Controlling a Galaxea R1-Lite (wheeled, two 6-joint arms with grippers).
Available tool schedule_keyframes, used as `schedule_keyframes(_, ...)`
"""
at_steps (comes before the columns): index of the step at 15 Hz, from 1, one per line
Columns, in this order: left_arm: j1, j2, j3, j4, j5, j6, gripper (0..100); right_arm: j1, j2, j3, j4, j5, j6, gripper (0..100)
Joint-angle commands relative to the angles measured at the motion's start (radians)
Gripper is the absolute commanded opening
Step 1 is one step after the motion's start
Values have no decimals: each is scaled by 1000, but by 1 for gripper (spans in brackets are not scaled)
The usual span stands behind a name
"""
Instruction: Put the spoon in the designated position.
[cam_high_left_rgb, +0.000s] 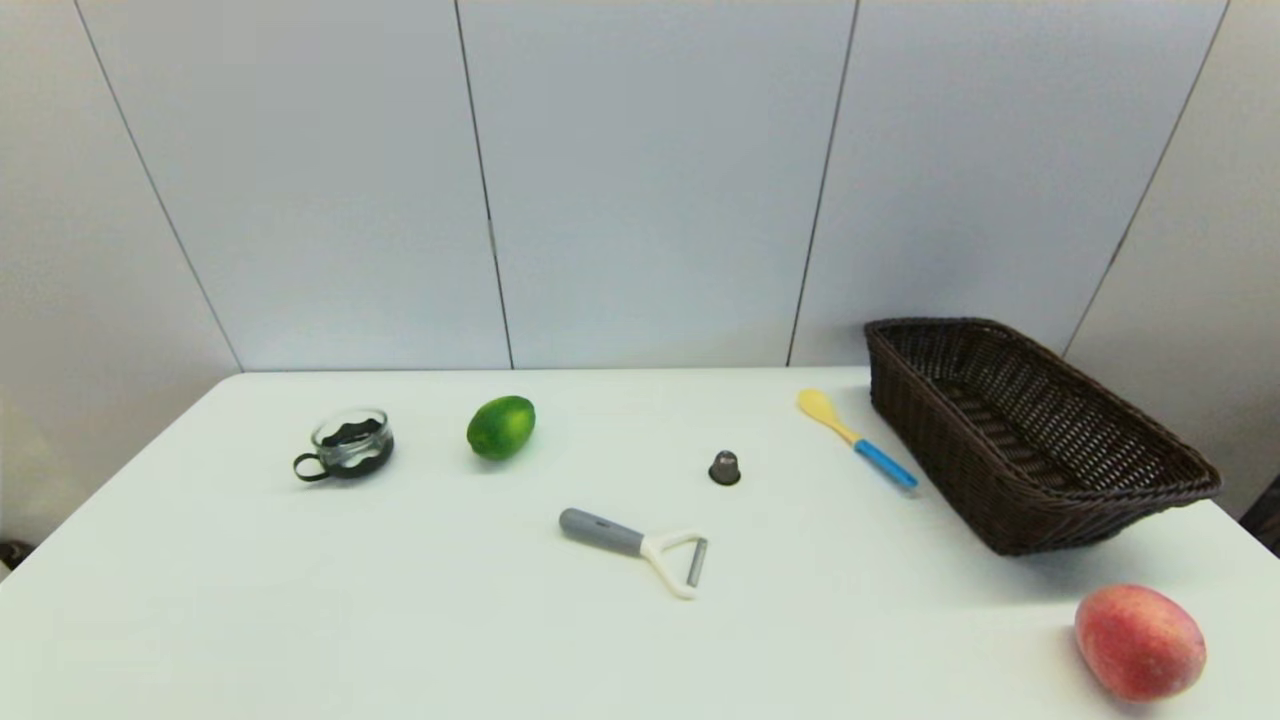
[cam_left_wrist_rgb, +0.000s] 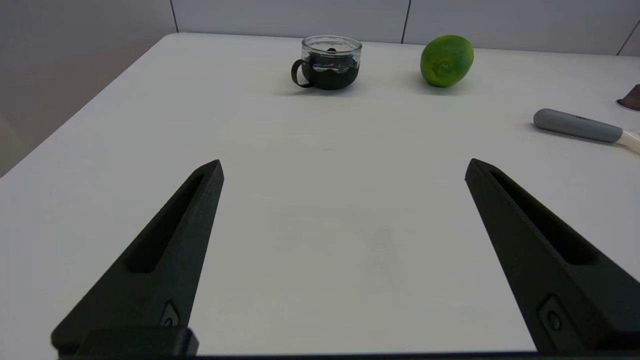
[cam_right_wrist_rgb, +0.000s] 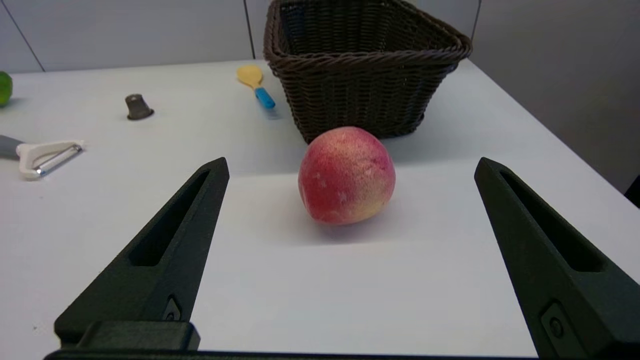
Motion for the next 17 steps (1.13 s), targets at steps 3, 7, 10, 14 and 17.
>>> schedule_keyframes(3, 0, 1, 2, -2, 0, -2, 100, -1, 2, 1, 12, 1, -2, 100)
schedule_keyframes(7, 0, 1, 2, -2, 0, 0, 100, -1, 2, 4, 12, 1, -6, 100)
schedule_keyframes(10, 0, 1, 2, 1, 0, 0, 100, -1, 2, 5, 24, 1, -11, 100)
schedule_keyframes(14, 0, 1, 2, -2, 0, 0, 100, -1, 2, 5, 23, 1, -3, 100)
schedule_keyframes(17, 0, 1, 2, -2, 0, -2, 100, -1, 2, 5, 23, 1, -3, 100)
